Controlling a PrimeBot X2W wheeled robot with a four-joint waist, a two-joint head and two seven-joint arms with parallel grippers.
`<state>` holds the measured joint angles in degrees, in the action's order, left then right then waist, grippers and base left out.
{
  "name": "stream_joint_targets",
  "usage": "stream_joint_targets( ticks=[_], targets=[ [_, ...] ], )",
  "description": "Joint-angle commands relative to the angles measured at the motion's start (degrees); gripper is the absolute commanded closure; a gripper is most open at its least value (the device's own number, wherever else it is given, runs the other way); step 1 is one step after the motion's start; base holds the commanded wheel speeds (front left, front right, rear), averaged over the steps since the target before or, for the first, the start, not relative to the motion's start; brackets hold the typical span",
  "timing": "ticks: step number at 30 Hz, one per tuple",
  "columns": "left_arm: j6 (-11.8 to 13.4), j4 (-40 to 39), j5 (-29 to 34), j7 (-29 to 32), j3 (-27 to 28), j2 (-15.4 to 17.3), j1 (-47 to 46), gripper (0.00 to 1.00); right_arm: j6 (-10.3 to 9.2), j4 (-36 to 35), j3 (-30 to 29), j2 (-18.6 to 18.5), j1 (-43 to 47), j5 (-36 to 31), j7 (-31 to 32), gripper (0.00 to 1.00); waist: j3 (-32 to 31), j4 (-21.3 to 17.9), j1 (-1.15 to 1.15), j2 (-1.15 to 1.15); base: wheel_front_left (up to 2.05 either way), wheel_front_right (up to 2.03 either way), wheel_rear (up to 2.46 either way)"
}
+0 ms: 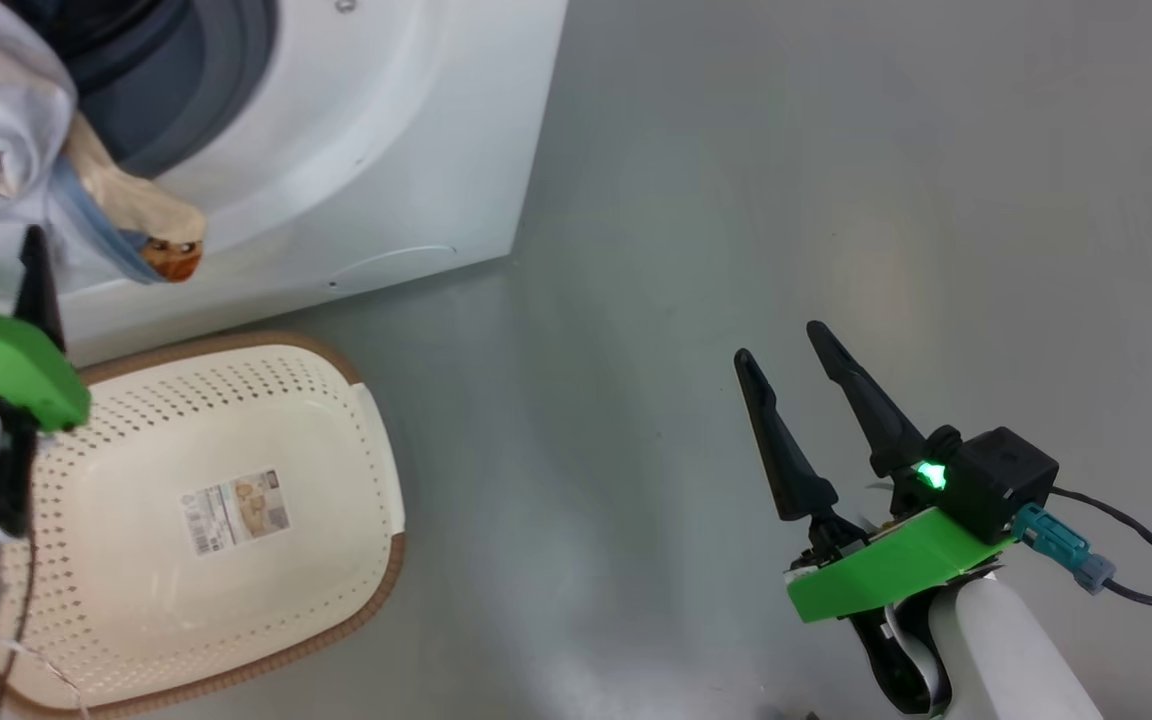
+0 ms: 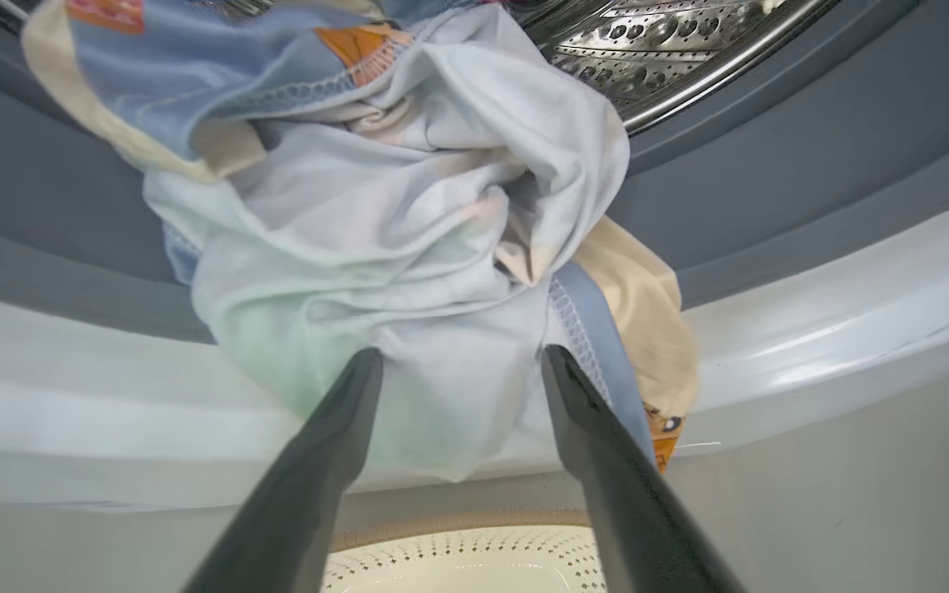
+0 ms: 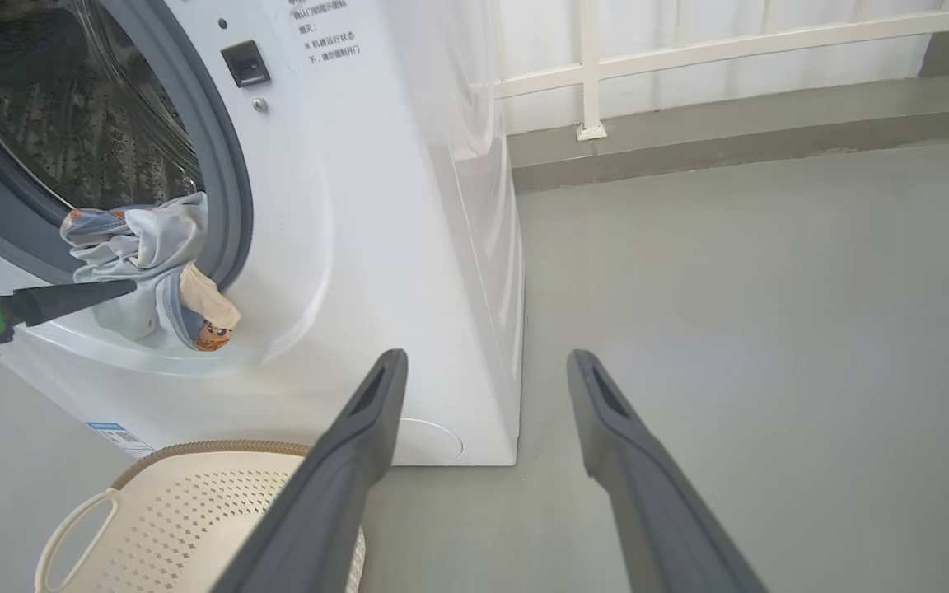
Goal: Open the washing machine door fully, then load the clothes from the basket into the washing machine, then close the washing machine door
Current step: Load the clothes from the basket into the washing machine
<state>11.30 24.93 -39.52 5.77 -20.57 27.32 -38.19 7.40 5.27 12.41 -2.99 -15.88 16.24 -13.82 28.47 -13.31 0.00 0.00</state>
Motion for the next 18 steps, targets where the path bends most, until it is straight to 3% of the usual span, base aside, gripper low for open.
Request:
stream_joint_targets(
  ticks=[1,18],
  targets=[
    [-0.2,-1.3,0.0,0.8,2.1,3.3,-2.3,0.0,0.09,-0.9,1.5,0.1,-0.5,0.7,-0.7,0.0,1.0,-1.0,0.0,0.0,0.0,0.0,0.0],
    [0.1,-2.3,-1.8,20.6,1.2,11.5,-11.2,0.0,0.09,-0.7,3.4,0.1,-1.9,3.7,-1.2,0.0,1.8,-4.0,0.0,0.0,0.0,0.0,0.0]
  ],
)
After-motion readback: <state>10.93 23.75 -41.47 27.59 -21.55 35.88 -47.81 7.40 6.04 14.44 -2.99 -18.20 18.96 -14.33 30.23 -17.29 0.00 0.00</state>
